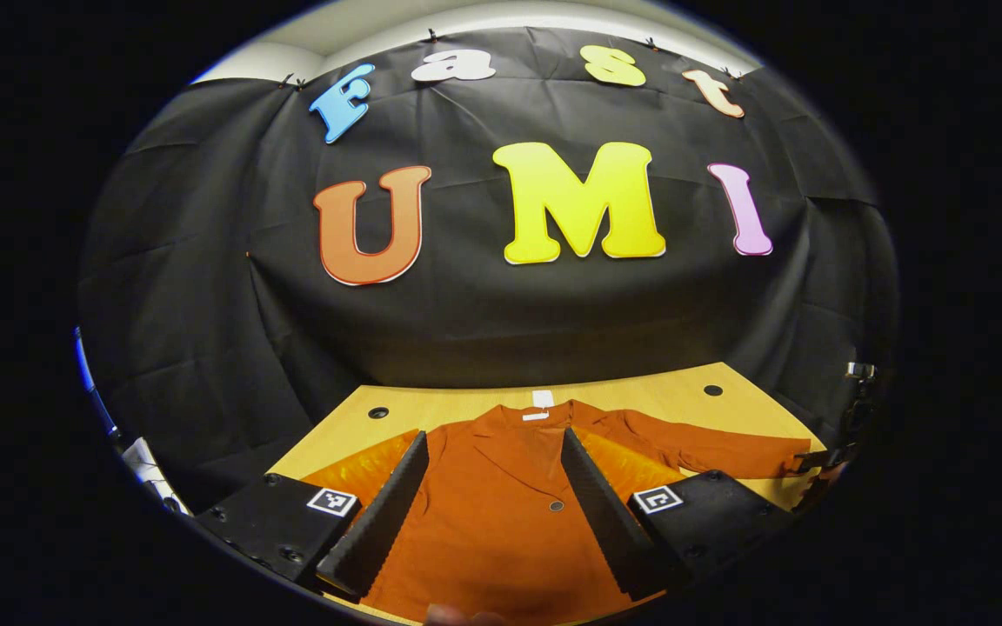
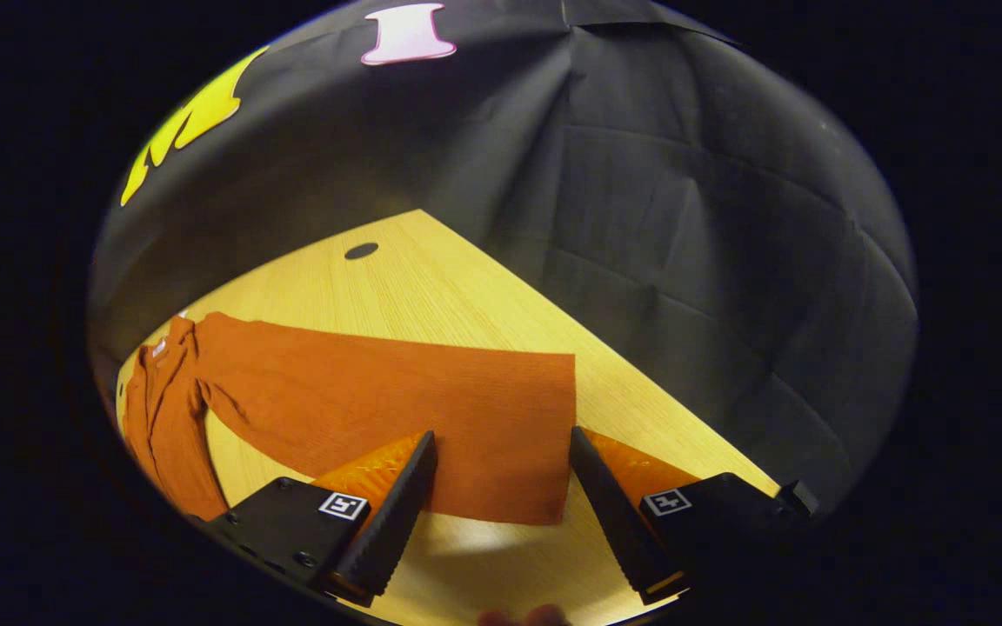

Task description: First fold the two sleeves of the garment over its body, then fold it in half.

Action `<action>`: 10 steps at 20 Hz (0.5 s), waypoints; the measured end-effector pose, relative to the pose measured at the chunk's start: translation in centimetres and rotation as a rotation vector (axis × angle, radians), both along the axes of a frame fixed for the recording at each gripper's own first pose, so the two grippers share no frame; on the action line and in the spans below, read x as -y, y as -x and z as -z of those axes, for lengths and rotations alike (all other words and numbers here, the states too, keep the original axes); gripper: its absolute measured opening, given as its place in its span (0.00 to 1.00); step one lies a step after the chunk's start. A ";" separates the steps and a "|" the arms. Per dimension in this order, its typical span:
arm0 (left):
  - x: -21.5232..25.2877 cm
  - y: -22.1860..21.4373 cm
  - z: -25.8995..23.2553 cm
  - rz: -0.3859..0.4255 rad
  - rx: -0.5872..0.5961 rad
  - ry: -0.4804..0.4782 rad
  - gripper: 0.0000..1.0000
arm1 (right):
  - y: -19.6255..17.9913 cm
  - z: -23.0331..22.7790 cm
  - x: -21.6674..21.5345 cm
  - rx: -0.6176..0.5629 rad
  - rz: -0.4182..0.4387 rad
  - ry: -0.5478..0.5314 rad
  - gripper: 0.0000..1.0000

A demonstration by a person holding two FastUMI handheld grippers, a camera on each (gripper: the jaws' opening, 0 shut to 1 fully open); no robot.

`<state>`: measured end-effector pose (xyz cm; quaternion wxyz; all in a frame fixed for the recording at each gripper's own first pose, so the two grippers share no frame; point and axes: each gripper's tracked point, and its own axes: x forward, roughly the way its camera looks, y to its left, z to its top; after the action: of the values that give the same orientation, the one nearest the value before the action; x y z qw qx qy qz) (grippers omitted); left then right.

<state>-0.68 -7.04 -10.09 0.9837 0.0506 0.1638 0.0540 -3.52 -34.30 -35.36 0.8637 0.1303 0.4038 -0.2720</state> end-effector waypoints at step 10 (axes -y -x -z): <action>-3.7 0.5 -0.4 -0.020 0.007 -0.019 0.99 | -2.0 0.3 -0.9 0.059 -0.023 -0.095 0.02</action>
<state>-1.16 -3.35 -9.73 0.9832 0.0582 0.1601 0.0655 -1.52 -33.37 -35.66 0.8712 0.1743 0.3921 -0.2386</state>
